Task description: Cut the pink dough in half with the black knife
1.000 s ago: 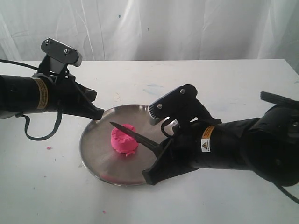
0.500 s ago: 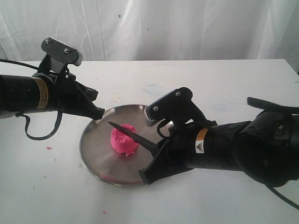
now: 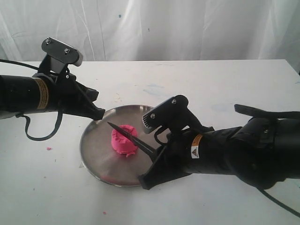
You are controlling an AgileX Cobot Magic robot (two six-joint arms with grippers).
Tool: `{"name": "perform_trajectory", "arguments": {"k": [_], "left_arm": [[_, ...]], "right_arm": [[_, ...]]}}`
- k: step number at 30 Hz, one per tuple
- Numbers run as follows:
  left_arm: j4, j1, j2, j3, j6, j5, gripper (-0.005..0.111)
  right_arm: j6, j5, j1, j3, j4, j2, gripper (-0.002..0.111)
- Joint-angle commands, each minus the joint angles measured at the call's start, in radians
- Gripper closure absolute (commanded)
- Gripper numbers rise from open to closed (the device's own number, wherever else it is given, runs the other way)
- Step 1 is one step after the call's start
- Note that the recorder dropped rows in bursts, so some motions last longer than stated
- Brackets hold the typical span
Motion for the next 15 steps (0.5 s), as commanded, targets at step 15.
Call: {"name": "perform_trajectory", "arguments": {"k": [15], "left_arm": [[-0.018, -0.004, 0.153, -0.046, -0.012, 0.019, 0.107]], "right_arm": [[-0.011, 0.003, 0.002, -0.004, -0.003, 0.007, 0.108]]}}
